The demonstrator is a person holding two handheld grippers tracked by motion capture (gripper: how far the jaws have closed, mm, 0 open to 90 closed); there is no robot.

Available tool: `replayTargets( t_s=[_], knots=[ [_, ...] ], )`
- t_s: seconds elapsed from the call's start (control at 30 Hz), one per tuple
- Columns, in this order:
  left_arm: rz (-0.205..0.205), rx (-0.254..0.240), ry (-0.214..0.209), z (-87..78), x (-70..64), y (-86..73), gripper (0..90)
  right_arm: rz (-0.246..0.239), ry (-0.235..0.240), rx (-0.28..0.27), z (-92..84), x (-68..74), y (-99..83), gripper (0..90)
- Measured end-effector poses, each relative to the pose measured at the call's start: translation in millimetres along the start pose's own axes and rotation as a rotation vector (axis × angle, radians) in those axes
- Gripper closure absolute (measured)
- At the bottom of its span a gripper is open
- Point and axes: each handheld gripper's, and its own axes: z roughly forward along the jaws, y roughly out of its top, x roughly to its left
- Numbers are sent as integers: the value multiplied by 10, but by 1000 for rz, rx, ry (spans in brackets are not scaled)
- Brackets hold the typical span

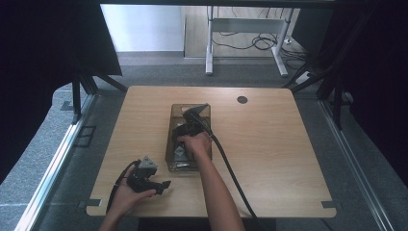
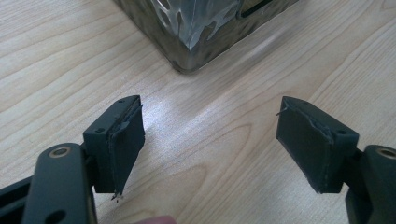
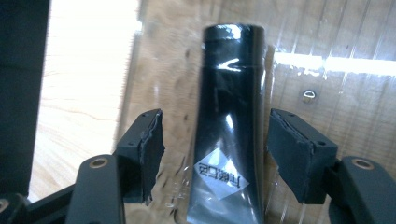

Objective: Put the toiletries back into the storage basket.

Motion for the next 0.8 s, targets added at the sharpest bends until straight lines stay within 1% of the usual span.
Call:
replayTargets(
  t_s=[0.1, 0.23, 0.3, 0.37, 0.43, 0.53, 0.57, 0.63, 0.73, 0.8],
  knots=[
    [-4, 0, 3, 7, -4, -3, 238, -30, 17, -21, -85, 41, 1, 360],
    [-9, 2, 3, 19, -6, -8, 238, -54, 46, -44, -189, 88, -10, 361],
    [-13, 4, 3, 23, -8, -10, 238, -77, 50, -56, -238, 113, -28, 361],
    [-13, 7, 5, 27, -6, -8, 238, -98, 61, -57, -288, 136, -47, 360],
    [-12, 8, 6, 28, -4, -8, 238, -133, 58, -67, -347, 153, -67, 360],
    [-13, 10, 7, 26, -1, -11, 238, -162, 75, -83, -427, 144, -95, 360],
    [-14, 9, 9, 25, 2, -14, 238, -178, 75, -89, -459, 140, -109, 360],
    [-21, 8, 13, 26, 4, -24, 238, -226, 71, -106, -526, 135, -144, 361],
    [-25, 5, 20, 15, 16, -29, 238, -347, 65, -123, -629, 117, -219, 370],
    [-21, 2, 24, 6, 31, -26, 238, -427, 52, -121, -697, 90, -287, 371]
  ],
)
